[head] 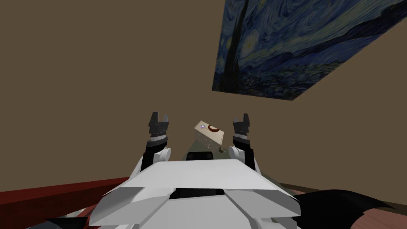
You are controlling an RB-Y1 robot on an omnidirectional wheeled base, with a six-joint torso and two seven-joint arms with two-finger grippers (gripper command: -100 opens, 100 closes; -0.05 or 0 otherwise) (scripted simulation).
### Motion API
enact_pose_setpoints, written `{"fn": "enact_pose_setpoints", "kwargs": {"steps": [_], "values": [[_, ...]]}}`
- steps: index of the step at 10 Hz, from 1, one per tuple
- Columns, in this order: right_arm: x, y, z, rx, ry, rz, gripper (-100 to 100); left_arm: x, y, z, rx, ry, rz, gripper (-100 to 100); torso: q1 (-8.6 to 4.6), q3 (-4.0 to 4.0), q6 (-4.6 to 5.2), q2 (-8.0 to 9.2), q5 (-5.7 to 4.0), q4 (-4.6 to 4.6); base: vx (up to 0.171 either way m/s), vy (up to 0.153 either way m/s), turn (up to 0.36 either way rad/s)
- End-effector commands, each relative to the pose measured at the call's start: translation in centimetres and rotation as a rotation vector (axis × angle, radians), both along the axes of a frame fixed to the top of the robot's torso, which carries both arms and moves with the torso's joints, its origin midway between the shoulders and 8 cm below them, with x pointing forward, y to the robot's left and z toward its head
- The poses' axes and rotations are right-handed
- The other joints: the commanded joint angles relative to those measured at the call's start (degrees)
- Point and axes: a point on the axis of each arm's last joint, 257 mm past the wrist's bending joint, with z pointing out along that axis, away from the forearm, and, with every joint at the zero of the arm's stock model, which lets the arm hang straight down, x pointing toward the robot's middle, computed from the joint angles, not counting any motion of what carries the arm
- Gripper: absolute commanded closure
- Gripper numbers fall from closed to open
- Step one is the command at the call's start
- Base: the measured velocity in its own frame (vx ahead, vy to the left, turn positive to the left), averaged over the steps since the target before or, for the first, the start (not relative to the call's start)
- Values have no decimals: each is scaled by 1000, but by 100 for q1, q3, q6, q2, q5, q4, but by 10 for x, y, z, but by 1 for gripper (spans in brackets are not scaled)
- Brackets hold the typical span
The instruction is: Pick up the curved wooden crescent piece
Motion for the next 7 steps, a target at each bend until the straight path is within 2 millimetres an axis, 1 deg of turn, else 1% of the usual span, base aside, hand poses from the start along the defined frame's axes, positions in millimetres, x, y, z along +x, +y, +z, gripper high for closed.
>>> {"fn": "enact_pose_setpoints", "kwargs": {"steps": [1,2,4,7], "values": [[5,4,-5,-38,24,15,-100,0,0,0,0,0,0,0,0,0,0,0,0,0,-3,0,76],[9,7,-11,-67,47,24,-100,0,0,0,0,0,0,0,-2,0,-1,1,0,0,-7,-1,116],[21,12,-30,-134,109,38,-100,0,0,0,0,0,0,0,-3,1,-1,2,-1,0,-13,-4,131],[40,16,-68,-247,227,42,-100,0,0,0,0,0,0,0,-4,3,-2,5,-1,1,-20,-4,209]]}}
